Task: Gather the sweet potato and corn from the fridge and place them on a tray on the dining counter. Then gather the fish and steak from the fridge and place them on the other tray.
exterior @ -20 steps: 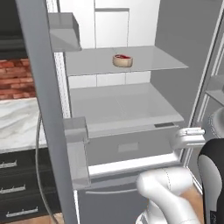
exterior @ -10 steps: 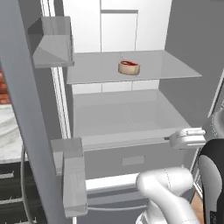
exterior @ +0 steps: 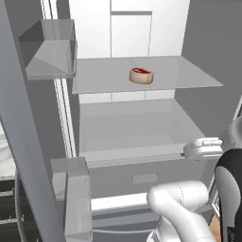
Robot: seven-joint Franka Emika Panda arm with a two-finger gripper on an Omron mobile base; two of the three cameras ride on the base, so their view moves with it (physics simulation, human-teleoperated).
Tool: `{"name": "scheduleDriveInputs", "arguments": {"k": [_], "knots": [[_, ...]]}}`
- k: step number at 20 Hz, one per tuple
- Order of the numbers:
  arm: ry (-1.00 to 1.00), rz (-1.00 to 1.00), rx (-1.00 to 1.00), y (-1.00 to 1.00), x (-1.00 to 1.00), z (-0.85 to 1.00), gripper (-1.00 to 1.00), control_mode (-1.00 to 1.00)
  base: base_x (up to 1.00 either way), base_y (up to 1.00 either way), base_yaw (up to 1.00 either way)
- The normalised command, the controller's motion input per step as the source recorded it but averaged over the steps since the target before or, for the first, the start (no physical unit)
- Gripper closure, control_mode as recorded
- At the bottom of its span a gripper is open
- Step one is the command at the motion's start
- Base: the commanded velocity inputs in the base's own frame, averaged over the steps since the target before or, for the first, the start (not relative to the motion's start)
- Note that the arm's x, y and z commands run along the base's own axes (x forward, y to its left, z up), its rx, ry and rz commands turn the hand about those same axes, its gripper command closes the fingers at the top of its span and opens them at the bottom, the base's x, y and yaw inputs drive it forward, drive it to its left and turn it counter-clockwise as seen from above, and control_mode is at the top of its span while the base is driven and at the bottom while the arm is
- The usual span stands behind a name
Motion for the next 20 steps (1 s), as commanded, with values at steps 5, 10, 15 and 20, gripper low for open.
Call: {"name": "scheduleDriveInputs", "arguments": {"k": [5,10,15,20], "knots": [[-0.21,0.16,-0.03,-0.06,0.43,0.52,-1.00,-1.00,0.00,0.00,0.00],[-0.25,0.21,-0.08,-0.11,0.21,0.70,-1.00,-1.00,0.00,0.00,0.00],[-0.07,0.07,-0.11,0.00,0.53,0.64,-1.00,-1.00,0.00,0.00,0.00],[0.00,0.01,-0.10,0.00,0.60,0.50,-1.00,-1.00,0.00,0.00,0.00]]}}
